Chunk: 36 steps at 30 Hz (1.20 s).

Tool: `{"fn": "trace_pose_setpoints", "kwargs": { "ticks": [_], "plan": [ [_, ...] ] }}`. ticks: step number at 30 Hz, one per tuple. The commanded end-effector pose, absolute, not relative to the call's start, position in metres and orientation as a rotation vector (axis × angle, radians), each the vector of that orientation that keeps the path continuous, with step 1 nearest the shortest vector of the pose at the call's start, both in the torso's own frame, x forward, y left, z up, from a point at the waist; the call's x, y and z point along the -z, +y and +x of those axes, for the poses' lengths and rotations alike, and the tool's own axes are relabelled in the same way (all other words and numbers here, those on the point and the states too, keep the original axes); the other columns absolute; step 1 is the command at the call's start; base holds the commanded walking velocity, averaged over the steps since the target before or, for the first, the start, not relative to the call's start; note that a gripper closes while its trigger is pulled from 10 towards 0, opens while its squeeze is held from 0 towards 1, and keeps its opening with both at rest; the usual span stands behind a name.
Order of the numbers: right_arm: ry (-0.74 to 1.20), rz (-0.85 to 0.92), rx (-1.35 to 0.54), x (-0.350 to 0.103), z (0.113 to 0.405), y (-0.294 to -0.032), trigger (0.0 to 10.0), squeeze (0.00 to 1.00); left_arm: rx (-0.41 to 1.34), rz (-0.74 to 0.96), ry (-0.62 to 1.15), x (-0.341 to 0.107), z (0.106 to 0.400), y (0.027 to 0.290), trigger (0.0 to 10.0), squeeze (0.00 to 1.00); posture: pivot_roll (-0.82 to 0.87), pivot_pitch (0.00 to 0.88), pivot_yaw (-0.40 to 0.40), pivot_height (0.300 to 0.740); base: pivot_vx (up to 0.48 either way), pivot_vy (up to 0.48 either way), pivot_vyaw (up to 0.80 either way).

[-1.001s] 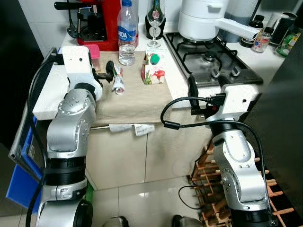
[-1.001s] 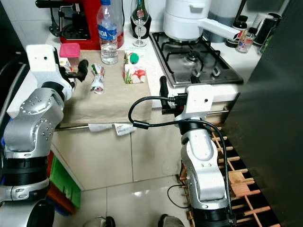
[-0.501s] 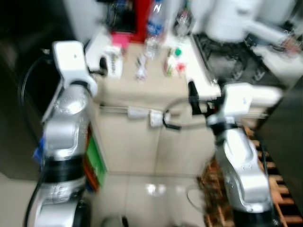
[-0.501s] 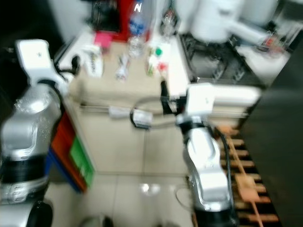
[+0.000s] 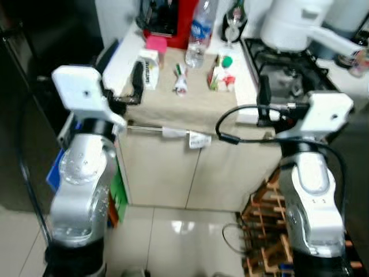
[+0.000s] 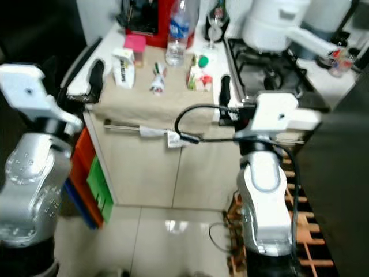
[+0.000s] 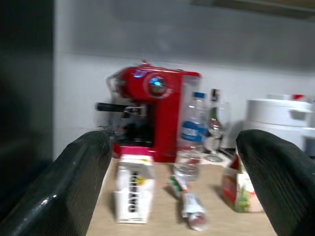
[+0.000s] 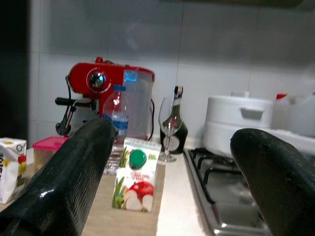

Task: Restocking fridge

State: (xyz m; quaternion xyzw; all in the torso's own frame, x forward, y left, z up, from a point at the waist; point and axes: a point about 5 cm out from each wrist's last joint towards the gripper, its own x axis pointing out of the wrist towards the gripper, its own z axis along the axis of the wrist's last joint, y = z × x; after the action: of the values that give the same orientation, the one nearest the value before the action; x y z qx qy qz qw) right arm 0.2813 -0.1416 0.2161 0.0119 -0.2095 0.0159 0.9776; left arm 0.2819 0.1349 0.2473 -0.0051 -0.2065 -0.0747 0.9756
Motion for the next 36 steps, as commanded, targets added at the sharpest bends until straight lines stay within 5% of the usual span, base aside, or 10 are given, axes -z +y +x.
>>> {"fn": "trace_pose_setpoints", "kwargs": {
  "ticks": [1, 22, 36],
  "plan": [
    [-0.417, 0.024, -0.024, -0.214, 0.286, -0.144, 10.0, 0.04, 0.153, 0.016, -0.43, -0.25, 0.287, 0.133, 10.0, 0.0, -0.02, 0.0, -0.055, 0.74, 0.345, 0.0, 0.0],
    [-0.411, 0.013, -0.068, -0.206, 0.3, -0.137, 10.0, 0.04, 0.034, -0.023, -0.424, -0.245, 0.292, 0.148, 10.0, 0.0, -0.01, 0.0, -0.056, 0.74, 0.448, 0.0, 0.0],
    [-0.509, 0.008, -0.06, -0.227, 0.289, -0.135, 10.0, 0.04, 0.043, 0.016, -0.573, -0.282, 0.291, 0.154, 10.0, 0.0, -0.03, 0.0, -0.045, 0.74, 0.422, 0.0, 0.0]
  ]
}}
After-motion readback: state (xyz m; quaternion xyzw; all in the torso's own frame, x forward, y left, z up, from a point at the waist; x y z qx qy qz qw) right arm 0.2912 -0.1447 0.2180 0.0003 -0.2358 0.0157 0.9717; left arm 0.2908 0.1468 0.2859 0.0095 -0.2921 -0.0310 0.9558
